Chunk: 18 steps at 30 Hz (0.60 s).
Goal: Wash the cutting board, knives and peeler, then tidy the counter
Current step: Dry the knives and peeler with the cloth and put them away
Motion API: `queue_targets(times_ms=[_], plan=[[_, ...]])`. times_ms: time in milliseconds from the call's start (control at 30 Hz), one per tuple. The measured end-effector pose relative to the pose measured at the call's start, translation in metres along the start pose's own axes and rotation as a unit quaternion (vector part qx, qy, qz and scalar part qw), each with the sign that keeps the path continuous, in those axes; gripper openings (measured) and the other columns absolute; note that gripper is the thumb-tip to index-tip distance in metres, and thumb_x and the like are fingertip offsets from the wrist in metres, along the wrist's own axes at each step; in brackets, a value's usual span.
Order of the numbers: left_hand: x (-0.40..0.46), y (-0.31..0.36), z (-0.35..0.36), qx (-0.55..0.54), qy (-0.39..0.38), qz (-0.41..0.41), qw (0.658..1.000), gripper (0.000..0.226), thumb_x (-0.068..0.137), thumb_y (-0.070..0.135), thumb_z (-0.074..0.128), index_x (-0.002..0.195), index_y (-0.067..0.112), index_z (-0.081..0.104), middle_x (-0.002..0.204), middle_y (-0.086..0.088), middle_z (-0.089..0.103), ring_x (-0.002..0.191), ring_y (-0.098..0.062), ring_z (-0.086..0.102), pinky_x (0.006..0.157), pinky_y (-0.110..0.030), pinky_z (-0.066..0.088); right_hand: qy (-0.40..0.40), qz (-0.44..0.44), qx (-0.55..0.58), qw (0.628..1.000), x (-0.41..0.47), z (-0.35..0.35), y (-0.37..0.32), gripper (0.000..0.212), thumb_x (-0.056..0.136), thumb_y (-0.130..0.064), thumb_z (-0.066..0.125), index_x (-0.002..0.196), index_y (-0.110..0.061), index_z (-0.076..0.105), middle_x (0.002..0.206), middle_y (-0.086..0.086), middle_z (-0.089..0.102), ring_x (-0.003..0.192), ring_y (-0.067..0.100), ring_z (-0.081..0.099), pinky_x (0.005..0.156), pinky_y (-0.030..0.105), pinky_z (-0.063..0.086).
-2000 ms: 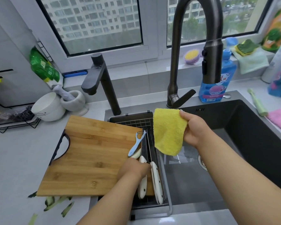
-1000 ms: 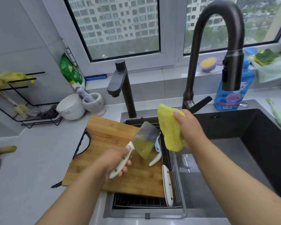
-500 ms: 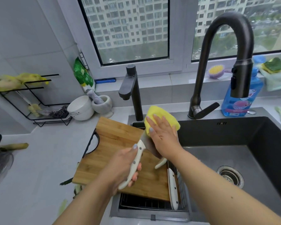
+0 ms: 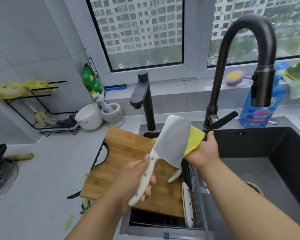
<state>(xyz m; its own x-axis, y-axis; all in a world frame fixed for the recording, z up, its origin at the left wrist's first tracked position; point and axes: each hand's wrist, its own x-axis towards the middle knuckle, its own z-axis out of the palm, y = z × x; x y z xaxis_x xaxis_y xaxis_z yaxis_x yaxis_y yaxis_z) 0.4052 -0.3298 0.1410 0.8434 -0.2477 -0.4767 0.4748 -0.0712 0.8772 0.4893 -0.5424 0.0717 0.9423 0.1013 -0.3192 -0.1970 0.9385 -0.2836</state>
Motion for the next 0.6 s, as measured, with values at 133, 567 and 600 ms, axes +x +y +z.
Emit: queue_targets(times_ms=[133, 567, 600], plan=[[0.01, -0.013, -0.003, 0.277, 0.091, 0.081, 0.953, 0.064, 0.081, 0.037, 0.075, 0.134, 0.048, 0.041, 0.107, 0.008, 0.064, 0.075, -0.015, 0.062, 0.056, -0.026, 0.048, -0.014, -0.011, 0.026, 0.999, -0.007, 0.015, 0.003, 0.078, 0.089, -0.071, 0.031, 0.131, -0.01, 0.055, 0.129, 0.022, 0.059, 0.123, 0.041, 0.052, 0.11, 0.053, 0.03], [0.02, -0.01, -0.003, -0.282, -0.132, -0.096, 0.945, 0.065, 0.079, -0.003, 0.05, 0.132, 0.034, 0.047, 0.074, -0.012, 0.049, 0.04, -0.013, 0.041, 0.029, -0.017, 0.034, -0.083, -0.197, -0.495, 0.842, -0.062, 0.032, 0.05, 0.072, 0.08, -0.074, 0.045, 0.14, -0.035, 0.043, 0.136, -0.014, 0.053, 0.127, 0.007, 0.049, 0.107, 0.031, 0.039], [0.02, -0.01, -0.004, -0.314, -0.162, -0.118, 0.928, 0.064, 0.077, -0.005, 0.054, 0.131, 0.029, 0.049, 0.075, -0.012, 0.045, 0.04, -0.013, 0.043, 0.028, -0.018, 0.035, -0.113, -0.198, -0.553, 0.801, -0.063, 0.031, 0.058, 0.077, 0.077, -0.082, 0.038, 0.142, -0.04, 0.039, 0.136, -0.021, 0.048, 0.128, 0.001, 0.046, 0.105, 0.027, 0.038]])
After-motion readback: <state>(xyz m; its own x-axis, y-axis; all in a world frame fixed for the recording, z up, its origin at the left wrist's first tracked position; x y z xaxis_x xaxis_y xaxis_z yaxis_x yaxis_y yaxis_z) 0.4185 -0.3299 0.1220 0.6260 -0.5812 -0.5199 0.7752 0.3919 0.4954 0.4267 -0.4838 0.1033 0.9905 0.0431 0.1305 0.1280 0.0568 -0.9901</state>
